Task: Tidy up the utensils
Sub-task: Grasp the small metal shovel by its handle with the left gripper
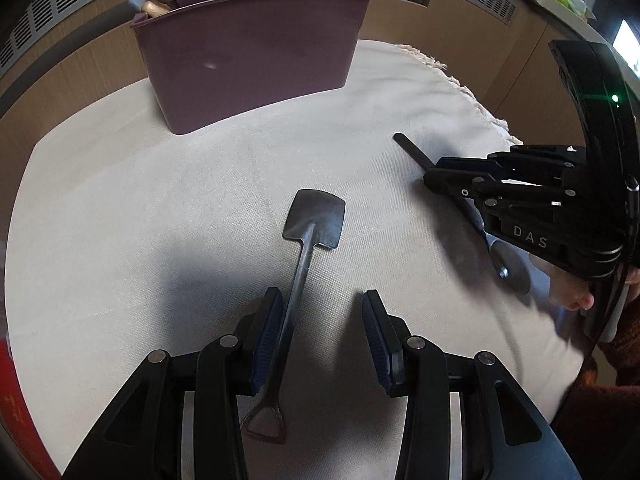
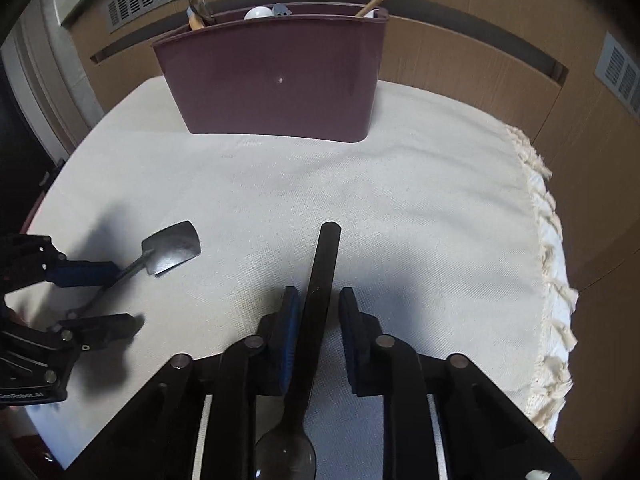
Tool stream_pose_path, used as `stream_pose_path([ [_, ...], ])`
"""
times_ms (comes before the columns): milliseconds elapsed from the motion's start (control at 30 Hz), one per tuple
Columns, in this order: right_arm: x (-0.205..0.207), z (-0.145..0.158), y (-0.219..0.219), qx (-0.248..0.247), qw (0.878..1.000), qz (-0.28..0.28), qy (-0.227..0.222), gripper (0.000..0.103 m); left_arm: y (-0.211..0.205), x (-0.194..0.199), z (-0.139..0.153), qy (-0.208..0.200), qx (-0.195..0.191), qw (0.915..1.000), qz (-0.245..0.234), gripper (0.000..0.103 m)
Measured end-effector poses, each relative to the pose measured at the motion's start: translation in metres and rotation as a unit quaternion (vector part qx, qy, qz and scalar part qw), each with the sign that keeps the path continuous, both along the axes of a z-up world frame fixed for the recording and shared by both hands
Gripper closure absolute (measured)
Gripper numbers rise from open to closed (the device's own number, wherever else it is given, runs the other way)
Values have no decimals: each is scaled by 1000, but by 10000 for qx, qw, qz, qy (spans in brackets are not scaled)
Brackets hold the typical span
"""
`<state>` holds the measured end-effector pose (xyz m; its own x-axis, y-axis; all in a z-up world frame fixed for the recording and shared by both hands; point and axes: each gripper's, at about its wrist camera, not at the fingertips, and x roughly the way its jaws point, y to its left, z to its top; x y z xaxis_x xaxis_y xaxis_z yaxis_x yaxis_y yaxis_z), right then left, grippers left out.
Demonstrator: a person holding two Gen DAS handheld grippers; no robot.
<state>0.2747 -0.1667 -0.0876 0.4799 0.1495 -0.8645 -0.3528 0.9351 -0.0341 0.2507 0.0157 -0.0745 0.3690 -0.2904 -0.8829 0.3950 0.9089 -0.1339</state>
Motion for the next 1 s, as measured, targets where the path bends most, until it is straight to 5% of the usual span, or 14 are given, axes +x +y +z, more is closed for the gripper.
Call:
stream_pose_path([
  [167, -8, 6, -3, -209, 9996, 27, -205, 93, -1, 0, 2, 18, 64, 10000, -54, 60],
  [400, -27, 33, -41, 332, 9986, -205, -359, 93, -3, 18, 11, 119, -255, 9996, 62, 61],
  [600, -35, 33, -51, 471, 9982, -253, -283, 93, -25, 55, 4, 38, 395, 9992, 25, 61],
  [833, -40, 40, -52, 535, 9973, -224, -451, 93, -28, 65, 8, 79, 402, 9991, 103, 64],
  [1000, -39, 48, -49, 729, 9955, -155, -582, 93, -11, 54, 14, -22, -280, 9990, 356, 69],
])
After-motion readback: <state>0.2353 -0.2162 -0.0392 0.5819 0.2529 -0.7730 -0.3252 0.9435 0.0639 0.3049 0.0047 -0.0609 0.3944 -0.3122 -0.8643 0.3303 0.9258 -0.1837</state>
